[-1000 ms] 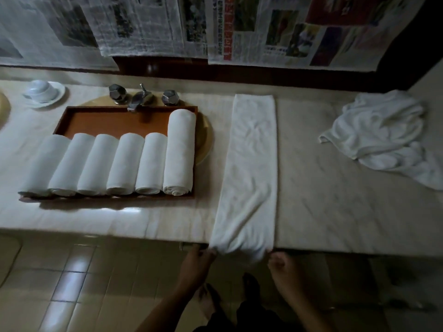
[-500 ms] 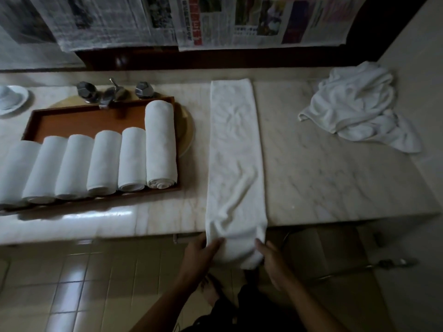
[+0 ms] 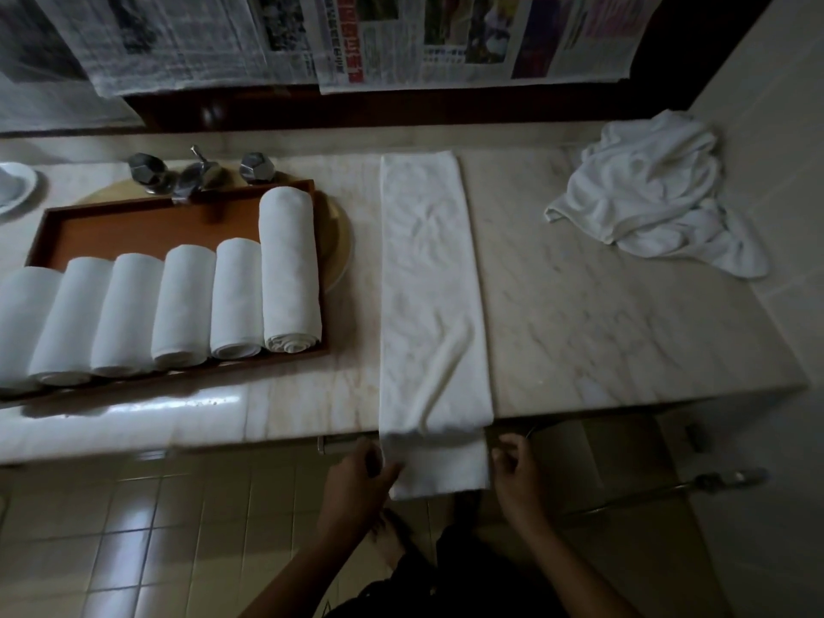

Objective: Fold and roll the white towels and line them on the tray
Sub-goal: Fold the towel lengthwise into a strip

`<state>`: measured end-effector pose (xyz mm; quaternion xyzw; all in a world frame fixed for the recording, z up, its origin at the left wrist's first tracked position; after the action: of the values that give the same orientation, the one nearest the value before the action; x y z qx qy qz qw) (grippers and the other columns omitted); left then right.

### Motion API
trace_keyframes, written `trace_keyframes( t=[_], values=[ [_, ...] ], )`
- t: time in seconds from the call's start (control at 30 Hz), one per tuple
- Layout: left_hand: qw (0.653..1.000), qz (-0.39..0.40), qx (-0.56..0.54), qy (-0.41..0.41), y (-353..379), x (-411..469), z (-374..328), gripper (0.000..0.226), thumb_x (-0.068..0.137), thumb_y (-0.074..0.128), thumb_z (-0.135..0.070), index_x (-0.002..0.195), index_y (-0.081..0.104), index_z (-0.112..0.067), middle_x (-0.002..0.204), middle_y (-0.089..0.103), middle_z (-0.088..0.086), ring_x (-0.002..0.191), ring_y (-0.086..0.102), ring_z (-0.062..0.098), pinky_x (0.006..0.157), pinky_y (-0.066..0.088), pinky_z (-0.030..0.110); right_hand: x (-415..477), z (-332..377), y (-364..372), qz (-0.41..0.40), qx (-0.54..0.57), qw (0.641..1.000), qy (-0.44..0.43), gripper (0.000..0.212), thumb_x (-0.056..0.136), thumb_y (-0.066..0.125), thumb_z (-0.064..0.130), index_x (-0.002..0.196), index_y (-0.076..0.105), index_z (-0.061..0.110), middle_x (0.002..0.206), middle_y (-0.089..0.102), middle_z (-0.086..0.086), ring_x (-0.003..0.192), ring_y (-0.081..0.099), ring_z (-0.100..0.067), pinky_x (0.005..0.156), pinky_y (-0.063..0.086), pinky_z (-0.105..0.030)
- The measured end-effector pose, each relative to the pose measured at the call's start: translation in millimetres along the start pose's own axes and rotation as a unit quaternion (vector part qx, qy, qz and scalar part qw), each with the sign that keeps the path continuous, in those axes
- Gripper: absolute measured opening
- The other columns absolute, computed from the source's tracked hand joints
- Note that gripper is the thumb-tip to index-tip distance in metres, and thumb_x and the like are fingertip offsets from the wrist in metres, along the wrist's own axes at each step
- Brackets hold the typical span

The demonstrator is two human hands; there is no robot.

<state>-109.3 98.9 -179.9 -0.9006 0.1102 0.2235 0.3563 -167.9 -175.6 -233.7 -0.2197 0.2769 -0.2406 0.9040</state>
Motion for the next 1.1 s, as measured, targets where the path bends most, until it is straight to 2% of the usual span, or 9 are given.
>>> trace_keyframes(
  t=[0.17, 0.23, 0.3, 0.4, 0.47, 0.63, 0.77, 0.97, 1.1],
  values=[
    [0.983, -0.095, -0.009, 0.155, -28, 3, -64, 0.022, 0.094, 0.071, -0.029, 0.087, 0.050, -0.029, 0.076, 0.059, -0.011, 0.068, 0.054, 0.001, 0.057, 0.039, 0.015, -9, 70, -27, -0.117, -0.060, 0.973, -0.187, 0.028, 0.097, 0.050, 0.027, 0.122, 0.058, 0.016, 0.109, 0.064, -0.005, 0.100, 0.064, -0.029, 0.086, 0.054, -0.045],
    [0.965, -0.133, 0.026, 0.226, -29, 15, -92, 0.011, 0.098, 0.064, -0.026, 0.108, 0.059, -0.027, 0.104, 0.064, -0.013, 0.094, 0.057, 0.002, 0.078, 0.044, 0.019, -11, 109, -18, -0.119, -0.104, 0.946, -0.281, 0.037, 0.098, 0.050, 0.025, 0.133, 0.055, 0.012, 0.127, 0.059, -0.009, 0.117, 0.058, -0.029, 0.099, 0.051, -0.043],
    [0.946, -0.141, 0.085, 0.280, -20, 37, -114, 0.029, 0.101, 0.055, -0.024, 0.130, 0.060, -0.023, 0.132, 0.062, -0.005, 0.125, 0.054, 0.013, 0.101, 0.045, 0.033, -5, 142, 0, -0.097, -0.157, 0.930, -0.317, 0.051, 0.099, 0.052, 0.016, 0.149, 0.044, 0.013, 0.154, 0.043, -0.010, 0.141, 0.041, -0.025, 0.114, 0.036, -0.040],
    [0.936, -0.077, 0.184, 0.289, 1, 76, -119, 0.055, 0.105, 0.026, -0.039, 0.157, 0.036, -0.026, 0.166, 0.029, 0.003, 0.156, 0.019, 0.024, 0.123, 0.025, 0.048, 19, 153, 34, -0.056, -0.279, 0.902, -0.325, 0.058, 0.105, 0.039, 0.028, 0.161, 0.027, 0.018, 0.170, 0.017, -0.008, 0.157, 0.015, -0.023, 0.125, 0.018, -0.050],
    [0.922, -0.045, 0.247, 0.294, 8, 102, -106, 0.060, 0.106, 0.014, -0.048, 0.163, 0.016, -0.030, 0.171, 0.006, -0.001, 0.158, -0.002, 0.020, 0.125, 0.017, 0.053, 40, 145, 47, -0.023, -0.355, 0.874, -0.332, 0.059, 0.106, 0.030, 0.043, 0.160, 0.030, 0.019, 0.169, 0.019, -0.006, 0.156, 0.018, -0.024, 0.122, 0.021, -0.059],
    [0.922, -0.127, 0.246, 0.270, -26, 129, -90, 0.059, 0.107, 0.031, -0.040, 0.162, 0.025, -0.022, 0.170, 0.015, 0.004, 0.158, 0.010, 0.027, 0.120, 0.028, 0.057, 93, 135, 16, -0.062, -0.408, 0.865, -0.284, 0.065, 0.103, 0.024, 0.048, 0.162, 0.026, 0.018, 0.169, 0.021, -0.005, 0.156, 0.018, -0.028, 0.123, 0.009, -0.062],
    [0.921, -0.110, 0.218, 0.303, -5, 109, -121, 0.064, 0.104, 0.028, -0.038, 0.164, 0.016, -0.019, 0.172, 0.005, 0.005, 0.159, 0.003, 0.025, 0.126, 0.008, 0.056, 91, 169, 33, -0.065, -0.380, 0.862, -0.329, 0.065, 0.103, 0.030, 0.041, 0.163, 0.019, 0.016, 0.171, 0.012, -0.009, 0.157, 0.012, -0.030, 0.123, 0.010, -0.058],
    [0.920, -0.070, 0.287, 0.256, -3, 180, -141, 0.063, 0.107, 0.018, -0.048, 0.164, 0.002, -0.027, 0.171, -0.012, -0.001, 0.157, -0.012, 0.017, 0.126, 0.006, 0.057, 152, 209, 57, -0.029, -0.372, 0.843, -0.387, 0.061, 0.106, 0.035, 0.041, 0.161, 0.026, 0.016, 0.169, 0.018, -0.007, 0.158, 0.010, -0.026, 0.122, 0.014, -0.062],
    [0.917, -0.084, 0.294, 0.257, -18, 236, -177, 0.064, 0.105, 0.014, -0.053, 0.164, 0.005, -0.029, 0.172, -0.007, -0.001, 0.157, -0.011, 0.017, 0.126, 0.001, 0.056, 209, 248, 67, -0.032, -0.371, 0.831, -0.413, 0.059, 0.106, 0.036, 0.041, 0.160, 0.032, 0.017, 0.168, 0.024, -0.005, 0.157, 0.013, -0.024, 0.121, 0.013, -0.062]
  ],
)
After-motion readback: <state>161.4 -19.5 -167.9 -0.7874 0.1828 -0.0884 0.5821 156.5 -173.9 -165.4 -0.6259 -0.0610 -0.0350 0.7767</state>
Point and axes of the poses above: each hand's wrist, its own x-axis towards the middle knuckle, its own y-axis out of the palm, z = x × y, the point moved 7 cm from there along x, towards the middle knuckle
